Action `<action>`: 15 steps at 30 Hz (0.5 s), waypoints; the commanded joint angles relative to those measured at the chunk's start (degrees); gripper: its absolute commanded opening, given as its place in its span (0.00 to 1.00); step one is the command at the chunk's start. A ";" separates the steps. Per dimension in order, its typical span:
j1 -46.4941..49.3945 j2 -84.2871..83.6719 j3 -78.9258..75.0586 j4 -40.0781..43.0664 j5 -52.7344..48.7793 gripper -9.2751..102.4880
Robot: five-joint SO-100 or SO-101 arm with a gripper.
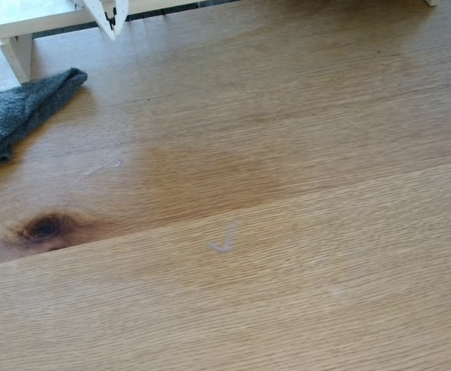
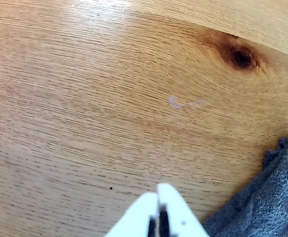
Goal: Clean the area in front of the robot
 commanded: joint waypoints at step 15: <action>14.77 -6.94 6.42 -4.57 2.37 0.08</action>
